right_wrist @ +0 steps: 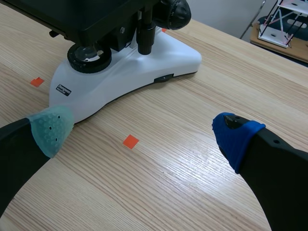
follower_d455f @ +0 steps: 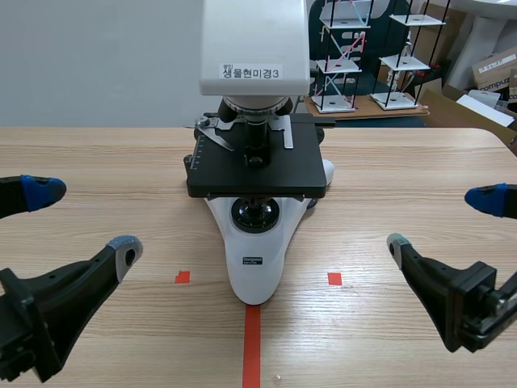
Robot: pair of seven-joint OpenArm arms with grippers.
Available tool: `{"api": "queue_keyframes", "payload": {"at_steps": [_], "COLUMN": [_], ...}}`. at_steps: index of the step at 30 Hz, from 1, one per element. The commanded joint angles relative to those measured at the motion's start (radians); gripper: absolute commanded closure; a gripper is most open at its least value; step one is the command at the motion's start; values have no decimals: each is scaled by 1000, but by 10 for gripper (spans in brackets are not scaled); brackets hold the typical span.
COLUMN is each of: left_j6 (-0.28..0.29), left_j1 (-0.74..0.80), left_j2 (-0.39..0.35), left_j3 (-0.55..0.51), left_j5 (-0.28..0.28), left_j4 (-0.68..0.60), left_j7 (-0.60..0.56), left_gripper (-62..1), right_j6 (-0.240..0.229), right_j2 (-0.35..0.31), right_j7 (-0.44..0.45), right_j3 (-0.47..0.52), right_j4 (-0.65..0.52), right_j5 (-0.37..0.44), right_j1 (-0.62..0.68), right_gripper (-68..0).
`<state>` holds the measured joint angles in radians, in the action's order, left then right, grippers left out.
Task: Point at the objective lens
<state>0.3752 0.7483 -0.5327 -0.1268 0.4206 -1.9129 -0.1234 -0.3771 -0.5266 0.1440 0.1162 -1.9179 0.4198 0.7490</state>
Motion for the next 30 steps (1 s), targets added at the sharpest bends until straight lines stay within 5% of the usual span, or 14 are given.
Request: {"api": "queue_keyframes", "payload": {"at_steps": [1,28,30], "left_j6": [3,39,39], "left_j1": [-1,-21,-24], "left_j2": [0,0,1], "left_j3": [3,13,16], "left_j5": [10,5,6], "left_j4": [-13,-12,-12], "left_j7": [-14,-33,-33], "left_gripper": [-623,-623,-583], "right_j6": [3,3,3], "right_j2": [-11,-11,-11], "right_j7": [19,44,45], "right_j3": [6,6,6], "right_j4": [-8,-8,-8], "right_j5": [11,11,11], "right_j1": [2,2,2], "right_gripper": [-638,-638,-638]}}
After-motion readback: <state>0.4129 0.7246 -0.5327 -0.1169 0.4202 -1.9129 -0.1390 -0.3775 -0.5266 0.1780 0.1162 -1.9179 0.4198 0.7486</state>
